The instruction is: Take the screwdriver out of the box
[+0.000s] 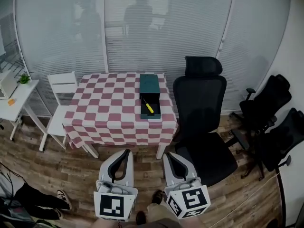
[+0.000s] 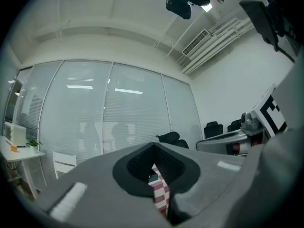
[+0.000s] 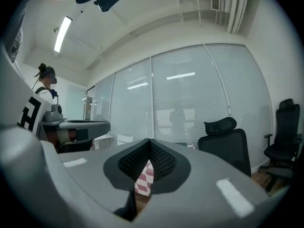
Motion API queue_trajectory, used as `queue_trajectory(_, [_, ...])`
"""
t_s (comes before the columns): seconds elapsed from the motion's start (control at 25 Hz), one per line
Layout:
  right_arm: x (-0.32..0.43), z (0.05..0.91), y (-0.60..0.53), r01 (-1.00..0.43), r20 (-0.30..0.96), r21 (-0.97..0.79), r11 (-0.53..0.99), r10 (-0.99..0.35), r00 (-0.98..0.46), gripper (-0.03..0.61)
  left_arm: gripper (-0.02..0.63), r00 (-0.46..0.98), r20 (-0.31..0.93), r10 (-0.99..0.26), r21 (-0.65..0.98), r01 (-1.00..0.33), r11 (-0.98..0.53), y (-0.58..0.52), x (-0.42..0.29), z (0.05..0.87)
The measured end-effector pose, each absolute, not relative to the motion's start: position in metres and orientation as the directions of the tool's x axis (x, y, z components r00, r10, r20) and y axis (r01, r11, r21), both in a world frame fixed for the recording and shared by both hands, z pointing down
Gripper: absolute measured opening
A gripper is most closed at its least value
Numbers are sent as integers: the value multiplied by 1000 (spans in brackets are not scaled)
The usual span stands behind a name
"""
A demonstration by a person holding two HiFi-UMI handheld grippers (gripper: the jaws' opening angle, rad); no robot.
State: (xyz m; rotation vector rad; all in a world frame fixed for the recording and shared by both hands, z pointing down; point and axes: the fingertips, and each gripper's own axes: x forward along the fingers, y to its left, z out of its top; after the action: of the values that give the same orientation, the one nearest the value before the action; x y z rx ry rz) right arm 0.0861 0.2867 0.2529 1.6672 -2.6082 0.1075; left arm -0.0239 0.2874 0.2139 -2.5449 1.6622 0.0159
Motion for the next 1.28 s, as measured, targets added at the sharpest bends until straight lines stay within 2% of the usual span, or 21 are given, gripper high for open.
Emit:
queue_trajectory(0.44, [117,279,178,-905,95,-68,420,-900,-425,28,0,400,25,-916,-105,-910,-401,184,9,245])
queue_trajectory(0.76, [146,282,91,-897,95,-144,417,-897,-432,28,0,385,84,-919,-190,-899,-394,107,36,237])
queue_trajectory(1.04, [149,270,36,-871,86,-129,474,-870,-486,28,0,381,44,-923,-203,-902,-382,55,52,221])
queue_trajectory(1.28, [136,273,5,-863,108,-126,489,-858,-502,28,0,345,20,-938,-201,-918,-342,33,33,217])
